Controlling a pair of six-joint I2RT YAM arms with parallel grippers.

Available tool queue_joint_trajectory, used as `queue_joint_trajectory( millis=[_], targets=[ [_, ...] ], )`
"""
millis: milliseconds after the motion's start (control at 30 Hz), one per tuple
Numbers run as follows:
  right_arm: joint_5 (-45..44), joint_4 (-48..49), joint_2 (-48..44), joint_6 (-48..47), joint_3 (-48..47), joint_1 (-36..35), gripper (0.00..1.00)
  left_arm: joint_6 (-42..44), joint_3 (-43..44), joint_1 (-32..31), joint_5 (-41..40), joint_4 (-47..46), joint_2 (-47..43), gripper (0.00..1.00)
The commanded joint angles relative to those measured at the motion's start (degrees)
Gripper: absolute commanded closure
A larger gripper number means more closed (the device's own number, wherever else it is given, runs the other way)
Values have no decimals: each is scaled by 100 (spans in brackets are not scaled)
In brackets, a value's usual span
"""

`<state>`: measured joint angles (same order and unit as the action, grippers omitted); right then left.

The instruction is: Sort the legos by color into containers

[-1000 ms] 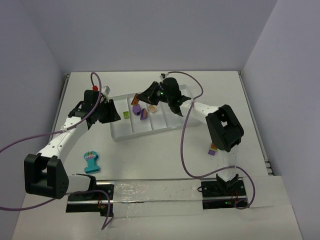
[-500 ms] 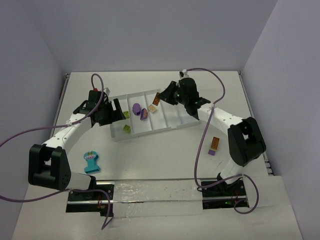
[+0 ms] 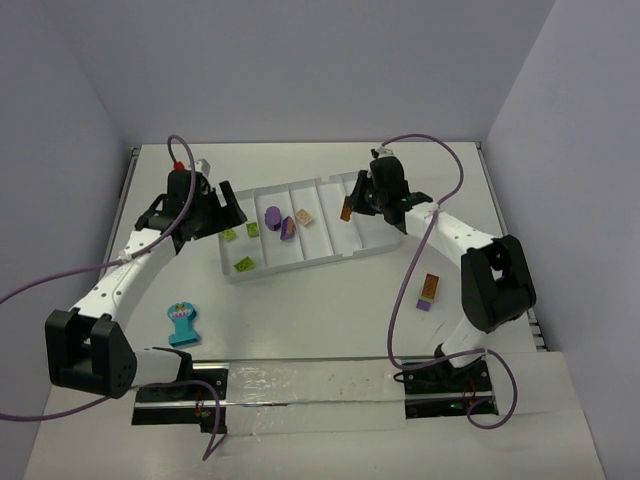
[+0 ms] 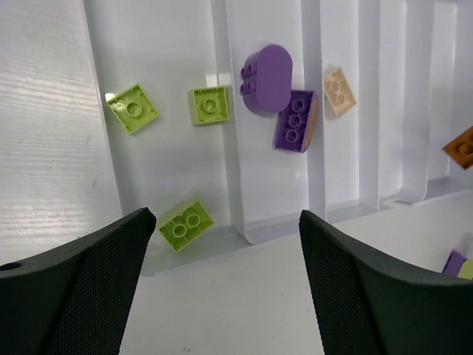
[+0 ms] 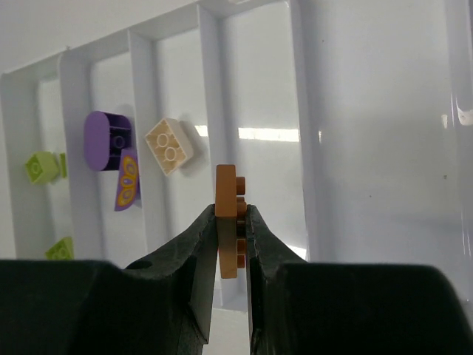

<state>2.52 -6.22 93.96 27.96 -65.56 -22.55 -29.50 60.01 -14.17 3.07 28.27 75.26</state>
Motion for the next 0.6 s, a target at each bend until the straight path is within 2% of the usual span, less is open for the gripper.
queue_joint_trajectory(
  millis=[0, 233, 400, 467, 500, 533, 567],
  targets=[
    [-238, -249, 309, -382, -409, 0, 100, -230, 174, -19, -513, 268, -360, 12],
    [-17, -232, 643, -423, -668, -13, 100, -326, 30, -16, -654, 386, -561, 12],
    [56, -267, 875, -462, -870, -48, 96, -412, -13, -23, -805, 477, -607, 12],
    [171, -302, 1020, -494, -978, -58, 82, -540, -69, -15, -860, 486, -555, 12],
    [230, -334, 1066, -520, -1043, -84, 65, -580, -88, -15, -854, 466, -510, 12],
    [248, -345, 1081, -529, -1100, -92, 59, -592, -95, -15, -852, 460, -495, 12],
    [230, -372, 1066, -538, -1147, -120, 49, -626, -89, -15, -876, 466, -470, 12]
  ],
)
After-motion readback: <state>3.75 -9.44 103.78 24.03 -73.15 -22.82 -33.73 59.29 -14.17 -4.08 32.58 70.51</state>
